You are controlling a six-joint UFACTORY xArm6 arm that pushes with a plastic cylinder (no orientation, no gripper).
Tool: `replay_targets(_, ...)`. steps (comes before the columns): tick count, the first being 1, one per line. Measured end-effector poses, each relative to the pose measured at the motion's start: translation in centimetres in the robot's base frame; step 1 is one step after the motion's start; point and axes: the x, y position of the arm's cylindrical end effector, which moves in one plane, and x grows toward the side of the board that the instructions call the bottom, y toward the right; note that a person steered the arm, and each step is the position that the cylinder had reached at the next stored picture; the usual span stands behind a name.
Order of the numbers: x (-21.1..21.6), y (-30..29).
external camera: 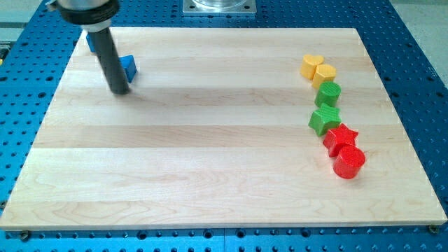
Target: Move the yellow heart to the bottom right of the blue triangle
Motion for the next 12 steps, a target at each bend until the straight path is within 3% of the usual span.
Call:
replay_targets(3, -1.0, 0.7)
replay_targets(4, 2.7, 5.8)
replay_targets(5, 1.6, 14.5)
replay_targets(7, -9.2, 30.5)
replay_targets(8, -10.2, 37.2)
replay_targets(9, -7.0, 38.4)
replay_targets(11, -3.9, 27.2)
replay_targets(12, -4.9, 33.7)
